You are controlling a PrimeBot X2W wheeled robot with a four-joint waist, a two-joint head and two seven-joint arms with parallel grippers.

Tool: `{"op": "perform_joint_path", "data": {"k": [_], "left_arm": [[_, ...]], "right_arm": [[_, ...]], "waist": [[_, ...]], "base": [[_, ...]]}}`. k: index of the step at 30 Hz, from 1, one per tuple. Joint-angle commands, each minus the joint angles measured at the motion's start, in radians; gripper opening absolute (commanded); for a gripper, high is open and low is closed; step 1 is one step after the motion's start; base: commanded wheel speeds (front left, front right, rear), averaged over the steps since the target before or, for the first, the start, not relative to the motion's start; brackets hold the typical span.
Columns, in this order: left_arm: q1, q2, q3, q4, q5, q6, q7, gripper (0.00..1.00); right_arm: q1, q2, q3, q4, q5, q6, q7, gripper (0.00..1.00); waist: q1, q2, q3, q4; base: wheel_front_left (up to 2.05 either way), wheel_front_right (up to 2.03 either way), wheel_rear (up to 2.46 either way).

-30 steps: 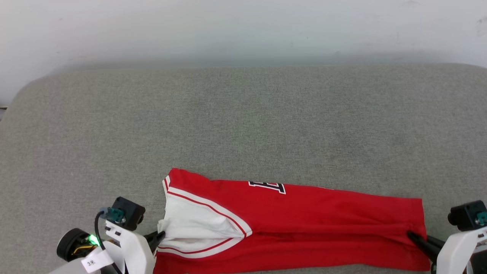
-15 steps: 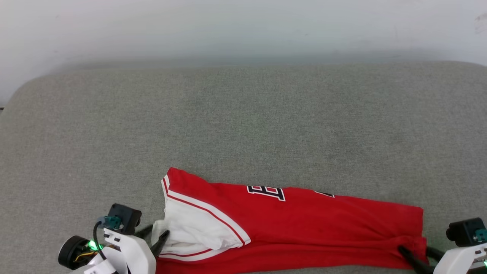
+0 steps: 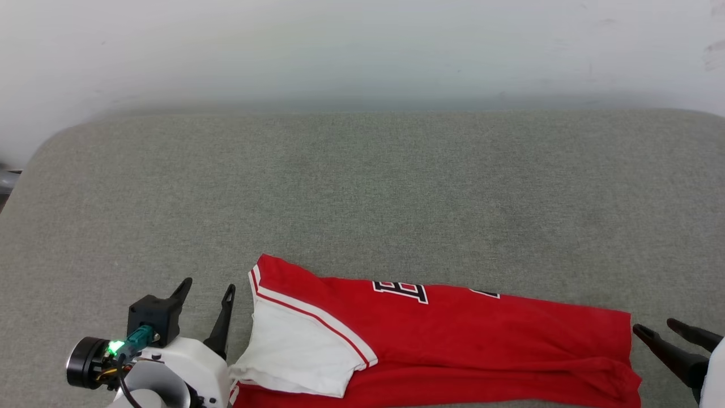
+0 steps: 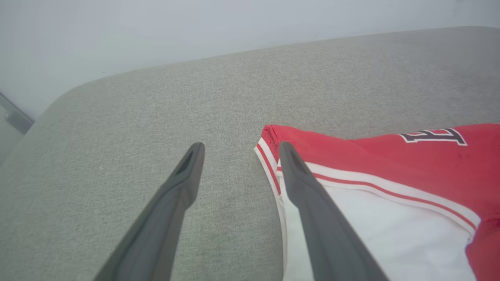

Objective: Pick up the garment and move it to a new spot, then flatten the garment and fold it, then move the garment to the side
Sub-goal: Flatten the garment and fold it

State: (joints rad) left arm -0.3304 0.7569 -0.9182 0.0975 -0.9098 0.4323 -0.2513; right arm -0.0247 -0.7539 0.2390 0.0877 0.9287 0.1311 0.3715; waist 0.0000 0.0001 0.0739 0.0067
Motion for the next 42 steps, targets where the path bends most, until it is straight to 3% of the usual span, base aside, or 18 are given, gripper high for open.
{"op": "perform_joint_path", "data": {"k": [1,7,14,15,23,32,33,34,35,42], "left_arm": [[0.016,-0.008,0.011,-0.002,0.012,0.009,-0.008,1.0],[0.06,-0.073,0.144,-0.039,0.138,0.069,-0.015,1.0],[0.139,-0.166,0.299,-0.063,0.317,0.08,-0.015,1.0],[0.169,-0.209,0.356,-0.07,0.378,0.066,-0.015,1.0],[0.265,-0.333,0.505,-0.101,0.531,0.04,-0.015,1.0],[0.356,-0.487,0.641,-0.133,0.701,-0.05,-0.015,1.0],[0.363,-0.5,0.655,-0.135,0.714,-0.056,-0.015,1.0],[0.372,-0.513,0.668,-0.136,0.726,-0.063,-0.015,1.0],[0.379,-0.524,0.681,-0.141,0.741,-0.07,-0.015,1.0],[0.424,-0.573,0.745,-0.143,0.815,-0.108,-0.015,1.0]], "right_arm": [[0.004,-0.001,-0.003,-0.001,0.015,-0.001,0.014,1.0],[-0.024,-0.017,-0.022,0.066,0.099,-0.001,0.172,1.0],[-0.084,0.029,0.015,0.171,0.109,-0.001,0.243,1.0],[-0.104,0.056,0.043,0.21,0.102,-0.001,0.243,1.0],[-0.138,0.135,0.133,0.264,0.125,-0.001,0.197,1.0],[-0.151,0.158,0.25,0.274,0.153,0.001,0.101,1.0],[-0.151,0.152,0.259,0.277,0.152,0.001,0.088,0.67],[-0.152,0.147,0.267,0.28,0.15,0.001,0.072,0.23],[-0.153,0.141,0.272,0.284,0.152,0.001,0.059,0.0],[-0.165,0.064,0.269,0.33,0.177,-0.001,-0.002,0.0]], "waist": [[0.0,-0.0001,0.004,0.004],[0.0,-0.0001,0.028,0.025],[0.0,-0.0001,0.059,0.051],[0.0,-0.0001,0.069,0.06],[0.0,-0.0001,0.083,0.074],[0.0,-0.0001,0.07,0.078],[0.0,-0.0001,0.066,0.079],[0.0,-0.0001,0.064,0.079],[0.0,-0.0001,0.06,0.079],[0.0,-0.0001,0.036,0.083]], "base": [[0.0,0.0,0.0],[0.0,0.0,0.0],[0.0,0.0,0.0],[0.0,0.0,0.0],[0.0,0.0,0.0],[0.0,0.0,0.0],[0.0,0.0,0.0],[0.0,0.0,0.0],[0.0,0.0,0.0],[0.0,0.0,0.0]]}}
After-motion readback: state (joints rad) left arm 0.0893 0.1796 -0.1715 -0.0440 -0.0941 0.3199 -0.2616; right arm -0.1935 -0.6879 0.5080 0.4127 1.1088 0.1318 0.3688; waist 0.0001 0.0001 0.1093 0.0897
